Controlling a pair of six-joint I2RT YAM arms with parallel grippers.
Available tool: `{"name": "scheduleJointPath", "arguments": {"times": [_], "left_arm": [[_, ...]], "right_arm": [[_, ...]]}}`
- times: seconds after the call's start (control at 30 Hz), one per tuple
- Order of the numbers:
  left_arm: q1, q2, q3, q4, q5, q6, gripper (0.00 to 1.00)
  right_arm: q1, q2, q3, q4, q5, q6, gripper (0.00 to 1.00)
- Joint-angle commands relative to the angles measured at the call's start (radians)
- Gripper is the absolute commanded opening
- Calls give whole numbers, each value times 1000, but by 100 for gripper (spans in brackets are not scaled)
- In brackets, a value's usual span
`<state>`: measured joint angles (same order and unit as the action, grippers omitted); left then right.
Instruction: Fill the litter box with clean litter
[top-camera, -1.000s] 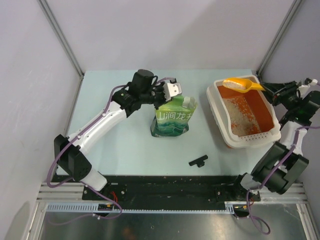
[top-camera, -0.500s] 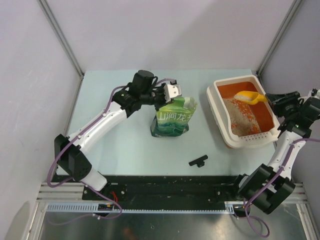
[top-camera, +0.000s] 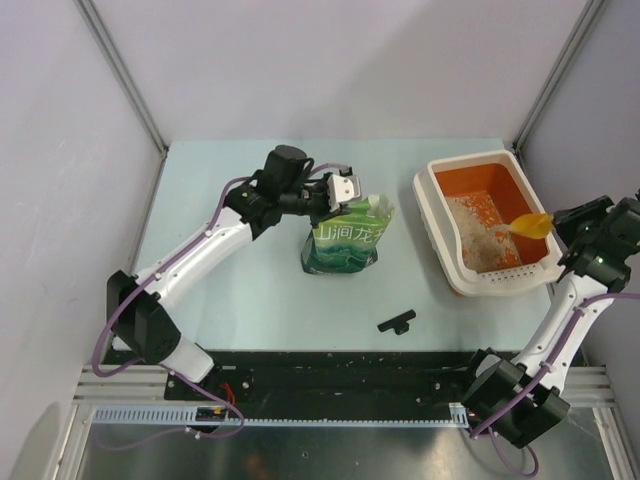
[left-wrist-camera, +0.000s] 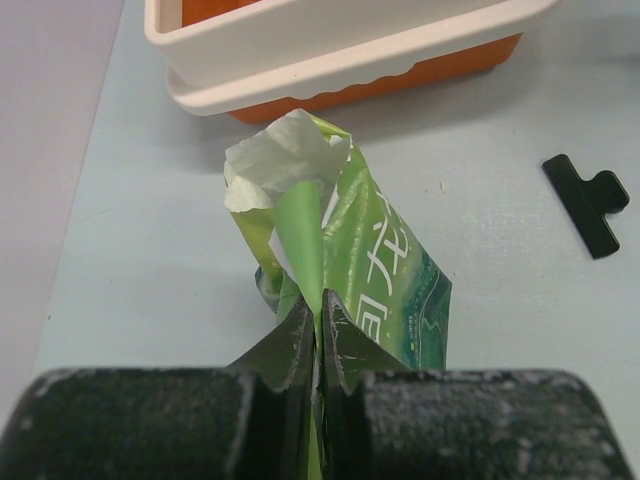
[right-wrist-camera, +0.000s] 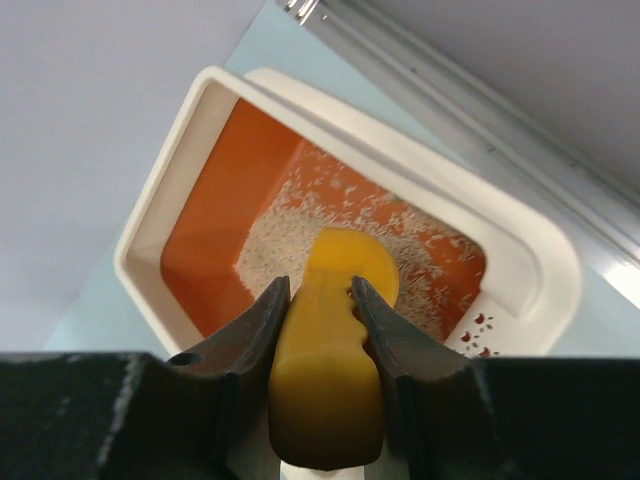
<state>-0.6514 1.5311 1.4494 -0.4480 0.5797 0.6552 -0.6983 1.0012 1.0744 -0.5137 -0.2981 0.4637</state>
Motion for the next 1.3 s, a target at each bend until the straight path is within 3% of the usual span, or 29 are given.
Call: {"name": "scheduleJointPath", "arguments": {"times": [0.0,0.2,0.33,0.4,0.5,0.53,0.63,0.8,1.0,1.27], "left_arm": [[-13,-49,-27,35,57,12,9],[-14,-63,-40,37,39,6,9],[-14,-66,-31,37,34,-9,9],[-14,-66,-17,37,32,-19,10],[-13,-63,-1,37,35,-25,10],[-14,-60,2,35,32,-28,10],[-14,-58,9,35,20,-48,8],[-13,-72,5,37,-24,-48,1],[-13,-78,2,35,-57,-42,0],[-8,-74,20,35,-73,-54,0]], "right_arm": [[-1,31,74,1,117,-57,0],[124,163,171,144,166,-80,0],[293,175,199,216,266,-311,0],[327,165,199,225,187,-388,0],[350,134,199,234,-114,-393,0],[362,131,208,238,-279,-376,0],[463,132,242,202,-418,-344,0],[659,175,346,129,-504,-372,0],[810,313,559,12,-564,-448,0],[882,450,719,-228,-529,-677,0]]}}
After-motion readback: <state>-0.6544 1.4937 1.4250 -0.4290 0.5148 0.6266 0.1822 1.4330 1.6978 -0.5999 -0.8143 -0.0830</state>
